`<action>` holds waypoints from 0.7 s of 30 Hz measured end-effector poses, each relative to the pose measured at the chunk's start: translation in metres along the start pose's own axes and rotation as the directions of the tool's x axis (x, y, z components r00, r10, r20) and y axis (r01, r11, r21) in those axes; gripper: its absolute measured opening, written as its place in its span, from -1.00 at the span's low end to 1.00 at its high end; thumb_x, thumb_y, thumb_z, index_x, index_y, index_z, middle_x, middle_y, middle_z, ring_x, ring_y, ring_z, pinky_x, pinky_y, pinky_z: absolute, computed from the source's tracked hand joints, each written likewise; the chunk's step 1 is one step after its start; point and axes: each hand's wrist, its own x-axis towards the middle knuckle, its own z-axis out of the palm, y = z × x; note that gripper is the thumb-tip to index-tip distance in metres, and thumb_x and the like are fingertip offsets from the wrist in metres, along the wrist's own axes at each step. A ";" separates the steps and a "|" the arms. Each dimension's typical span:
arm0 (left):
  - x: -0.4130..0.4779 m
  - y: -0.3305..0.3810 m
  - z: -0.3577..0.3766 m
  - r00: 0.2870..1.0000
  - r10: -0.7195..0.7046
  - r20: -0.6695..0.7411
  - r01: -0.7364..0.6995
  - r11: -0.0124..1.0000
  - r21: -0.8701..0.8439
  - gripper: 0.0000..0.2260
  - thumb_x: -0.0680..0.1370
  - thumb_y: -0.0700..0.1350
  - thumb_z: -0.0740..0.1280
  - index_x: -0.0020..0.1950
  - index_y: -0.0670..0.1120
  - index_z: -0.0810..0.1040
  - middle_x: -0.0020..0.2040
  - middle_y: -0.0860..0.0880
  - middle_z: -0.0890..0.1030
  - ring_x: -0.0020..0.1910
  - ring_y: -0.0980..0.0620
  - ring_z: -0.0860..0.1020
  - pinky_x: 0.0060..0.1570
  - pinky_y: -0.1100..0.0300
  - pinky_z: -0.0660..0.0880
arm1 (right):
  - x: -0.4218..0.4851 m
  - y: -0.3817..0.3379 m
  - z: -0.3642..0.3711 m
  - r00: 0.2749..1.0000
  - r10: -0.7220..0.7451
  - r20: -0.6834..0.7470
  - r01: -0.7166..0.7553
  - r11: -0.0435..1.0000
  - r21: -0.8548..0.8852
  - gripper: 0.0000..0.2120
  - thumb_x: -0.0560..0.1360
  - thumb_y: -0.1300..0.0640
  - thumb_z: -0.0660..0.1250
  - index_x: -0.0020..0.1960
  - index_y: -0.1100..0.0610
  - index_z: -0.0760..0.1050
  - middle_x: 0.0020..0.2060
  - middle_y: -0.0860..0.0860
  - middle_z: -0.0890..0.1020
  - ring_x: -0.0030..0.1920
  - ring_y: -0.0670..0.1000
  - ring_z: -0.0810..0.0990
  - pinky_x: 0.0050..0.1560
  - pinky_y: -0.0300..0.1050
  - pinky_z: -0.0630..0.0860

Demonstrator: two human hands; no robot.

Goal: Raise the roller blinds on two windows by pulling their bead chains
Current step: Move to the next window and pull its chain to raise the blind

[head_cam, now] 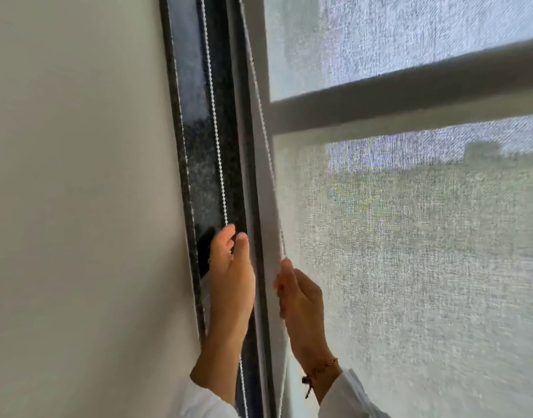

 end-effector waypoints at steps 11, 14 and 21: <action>0.006 0.016 0.028 0.947 0.300 -0.112 -0.289 0.951 0.106 -0.42 0.44 -0.21 0.40 0.38 -0.17 0.23 0.36 -0.24 0.37 0.26 -0.16 0.43 0.21 0.30 0.31 | -0.071 -0.063 -0.056 0.956 -0.134 -0.261 0.126 0.991 -0.050 -0.59 0.44 -0.07 0.19 -0.55 0.01 0.25 -0.61 -0.16 0.25 -0.49 -0.11 0.16 -0.40 -0.12 0.11; -0.007 0.028 0.035 0.991 0.033 0.129 -0.011 0.985 -0.170 -0.62 0.52 -0.09 0.31 0.29 -0.13 0.33 0.03 -0.15 0.58 -0.25 0.01 0.58 -0.30 0.16 0.53 | -0.090 -0.086 -0.067 0.928 -0.177 -0.328 0.130 0.979 -0.160 -0.60 0.43 -0.12 0.17 -0.52 0.01 0.29 -0.60 -0.13 0.28 -0.47 -0.08 0.20 -0.38 -0.11 0.15; -0.088 0.084 0.015 0.981 0.186 0.060 -0.161 0.942 -0.296 -0.68 0.57 0.07 0.10 -0.29 -0.02 0.47 -0.47 0.07 0.45 -0.43 0.12 0.45 -0.28 0.28 0.45 | -0.130 -0.121 -0.070 0.887 -0.198 -0.418 0.061 0.945 -0.320 -0.68 0.55 -0.01 0.16 -0.26 0.07 0.56 -0.61 -0.12 0.28 -0.50 -0.10 0.22 -0.46 -0.26 0.18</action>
